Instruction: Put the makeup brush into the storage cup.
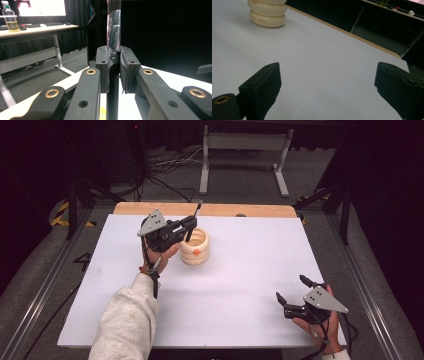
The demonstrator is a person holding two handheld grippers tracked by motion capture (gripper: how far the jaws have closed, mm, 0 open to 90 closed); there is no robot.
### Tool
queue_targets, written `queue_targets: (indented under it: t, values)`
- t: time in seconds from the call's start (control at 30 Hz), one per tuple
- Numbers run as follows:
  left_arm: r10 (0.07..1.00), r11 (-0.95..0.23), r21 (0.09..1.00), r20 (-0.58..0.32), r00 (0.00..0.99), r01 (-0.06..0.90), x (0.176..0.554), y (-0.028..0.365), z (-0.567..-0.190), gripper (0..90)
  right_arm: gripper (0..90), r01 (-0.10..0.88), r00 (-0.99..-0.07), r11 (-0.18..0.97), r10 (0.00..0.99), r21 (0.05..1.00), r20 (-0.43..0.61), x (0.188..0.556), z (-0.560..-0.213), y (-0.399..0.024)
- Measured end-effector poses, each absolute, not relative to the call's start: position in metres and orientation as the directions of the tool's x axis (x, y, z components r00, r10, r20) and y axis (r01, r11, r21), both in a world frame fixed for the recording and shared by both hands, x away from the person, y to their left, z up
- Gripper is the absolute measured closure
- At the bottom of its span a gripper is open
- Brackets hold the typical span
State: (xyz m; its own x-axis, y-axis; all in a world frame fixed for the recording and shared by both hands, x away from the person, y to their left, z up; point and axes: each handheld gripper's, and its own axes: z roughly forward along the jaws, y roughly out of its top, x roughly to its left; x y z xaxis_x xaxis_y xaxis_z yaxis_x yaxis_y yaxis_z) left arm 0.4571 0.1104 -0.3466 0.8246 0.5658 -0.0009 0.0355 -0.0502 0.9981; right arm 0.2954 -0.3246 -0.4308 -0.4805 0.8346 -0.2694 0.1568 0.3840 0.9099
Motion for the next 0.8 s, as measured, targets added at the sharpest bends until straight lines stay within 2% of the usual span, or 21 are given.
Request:
queue_targets:
  t: [0.13, 0.8]
  values:
    - [0.565, -0.083, 0.996, 0.021, 0.825, 0.031, 0.462, 0.103, -0.346, 79.3, 7.7, 0.156, -0.480, 0.383, 0.835, 0.910, -0.269, 0.295, -0.431, -0.325]
    - [0.581, -0.079, 0.994, -0.019, 0.814, 0.079, 0.489, 0.095, -0.369, 79.3, 7.7, 0.160, -0.484, 0.390, 0.832, 0.907, -0.272, 0.296, -0.431, -0.324]
